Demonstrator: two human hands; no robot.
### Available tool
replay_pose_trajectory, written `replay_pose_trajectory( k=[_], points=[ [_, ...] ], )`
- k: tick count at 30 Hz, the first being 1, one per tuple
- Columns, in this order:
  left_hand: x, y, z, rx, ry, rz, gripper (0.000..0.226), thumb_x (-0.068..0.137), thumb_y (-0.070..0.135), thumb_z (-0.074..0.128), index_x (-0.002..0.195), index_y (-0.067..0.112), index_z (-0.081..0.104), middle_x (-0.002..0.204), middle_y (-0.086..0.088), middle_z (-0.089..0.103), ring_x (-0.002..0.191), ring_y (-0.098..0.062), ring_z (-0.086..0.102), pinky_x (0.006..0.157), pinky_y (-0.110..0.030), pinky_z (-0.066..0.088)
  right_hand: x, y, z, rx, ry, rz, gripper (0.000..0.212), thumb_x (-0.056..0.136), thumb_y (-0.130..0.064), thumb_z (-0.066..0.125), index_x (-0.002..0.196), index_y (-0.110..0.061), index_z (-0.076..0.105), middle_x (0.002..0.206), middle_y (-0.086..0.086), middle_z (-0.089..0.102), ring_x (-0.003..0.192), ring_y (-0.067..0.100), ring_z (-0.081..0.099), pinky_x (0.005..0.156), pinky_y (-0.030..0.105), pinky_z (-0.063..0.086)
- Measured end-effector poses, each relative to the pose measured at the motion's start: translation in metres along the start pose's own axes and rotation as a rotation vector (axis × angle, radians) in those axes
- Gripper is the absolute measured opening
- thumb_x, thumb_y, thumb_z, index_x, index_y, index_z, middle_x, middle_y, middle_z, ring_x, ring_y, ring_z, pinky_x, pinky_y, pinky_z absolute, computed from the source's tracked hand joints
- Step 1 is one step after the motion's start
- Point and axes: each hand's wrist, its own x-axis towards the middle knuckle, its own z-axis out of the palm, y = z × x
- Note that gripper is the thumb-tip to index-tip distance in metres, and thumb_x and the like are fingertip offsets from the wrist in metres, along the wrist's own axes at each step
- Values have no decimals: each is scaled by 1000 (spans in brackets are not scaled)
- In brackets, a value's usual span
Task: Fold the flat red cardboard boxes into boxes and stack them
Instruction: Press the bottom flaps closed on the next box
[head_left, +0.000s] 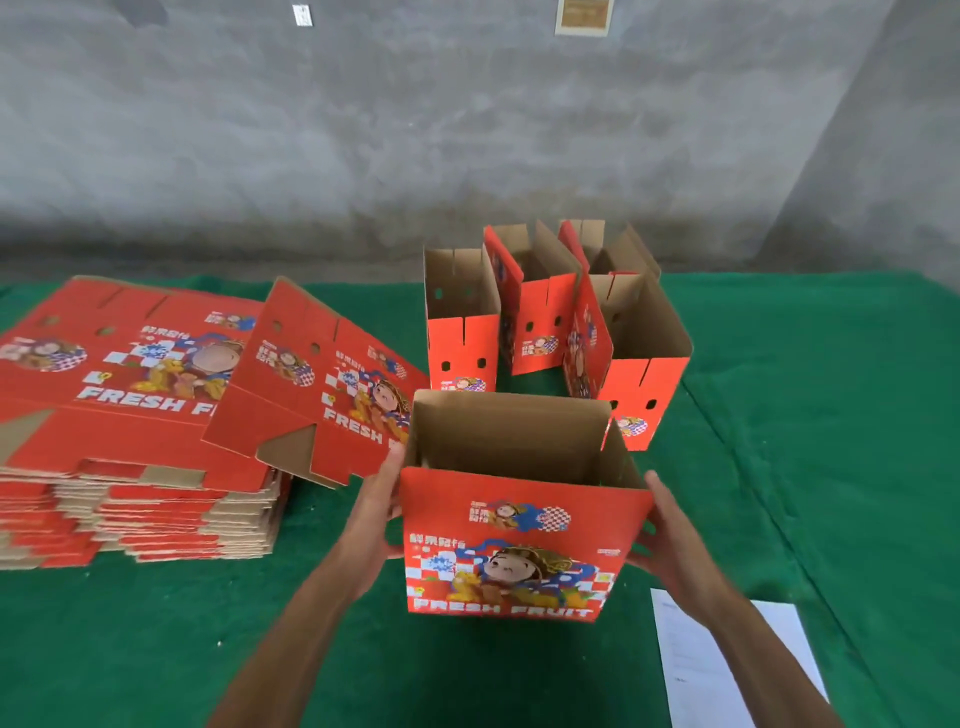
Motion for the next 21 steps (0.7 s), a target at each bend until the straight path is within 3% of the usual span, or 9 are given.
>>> replay_pose_trajectory(
  k=[3, 6, 8, 10, 12, 14, 16, 18, 21],
  points=[
    [-1, -11, -18, 114, -78, -124, 84, 61, 80, 76, 126, 32, 54, 131, -1, 58, 124, -27, 54, 101, -74, 43, -10, -3, -24, -223, -149, 50, 80, 67, -69, 81, 117, -9, 62, 111, 6, 74, 108, 23, 72, 100, 45, 55],
    [3, -17, -27, 159, -152, -185, 103, 52, 49, 87, 141, 27, 40, 135, -9, 57, 124, -33, 56, 95, -73, 49, -18, -29, -32, -643, -197, 55, 68, 66, -62, 86, 111, -14, 68, 107, 1, 75, 103, 18, 72, 101, 42, 55],
    [5, -20, -24, 139, -167, -180, 92, 61, 32, 77, 145, 34, 39, 135, -9, 59, 123, -35, 59, 95, -74, 49, -12, -50, -20, -1022, -5, -101, 52, 70, -58, 87, 101, -21, 67, 97, -4, 70, 92, 15, 68, 88, 35, 54],
    [6, -24, -20, 129, -157, -174, 87, 67, 26, 69, 147, 40, 38, 137, -10, 60, 122, -38, 61, 95, -71, 50, -8, -72, 9, -1199, 209, -431, 35, 77, -48, 86, 88, -26, 60, 84, -9, 61, 79, 8, 58, 70, 24, 45],
    [6, -29, -16, 134, -155, -162, 83, 69, 28, 66, 146, 45, 38, 136, -10, 62, 119, -39, 63, 94, -69, 52, -3, -86, 47, -1115, 45, -523, 21, 83, -42, 82, 80, -32, 63, 79, -12, 65, 73, 5, 61, 63, 16, 44],
    [5, -32, -12, 160, -161, -132, 77, 71, 31, 62, 142, 52, 41, 133, -8, 65, 114, -38, 67, 93, -66, 54, 8, -87, 89, -1165, -303, -359, 10, 89, -42, 75, 88, -34, 69, 85, -20, 71, 74, -1, 67, 70, 18, 52],
    [3, -35, -11, 166, -160, -106, 72, 72, 32, 57, 138, 56, 43, 126, -7, 70, 109, -35, 71, 91, -64, 56, 33, -69, 123, -1385, -562, -140, 16, 94, -36, 71, 109, -32, 70, 101, -11, 75, 88, 6, 70, 82, 31, 57],
    [2, -38, -12, 154, -163, -90, 71, 73, 30, 54, 137, 59, 44, 118, -5, 74, 103, -33, 74, 89, -61, 59, 56, -43, 146, -1668, -664, 44, 33, 98, -28, 66, 129, -19, 65, 124, 3, 68, 109, 22, 65, 91, 37, 53],
    [-2, -47, -10, 121, -188, -76, 73, 77, 27, 53, 140, 62, 41, 114, -4, 76, 100, -33, 75, 86, -56, 61, 73, 2, 151, -1824, -616, 168, 30, 103, -19, 57, 129, -7, 63, 128, 14, 64, 117, 31, 61, 92, 37, 46]
  ],
)
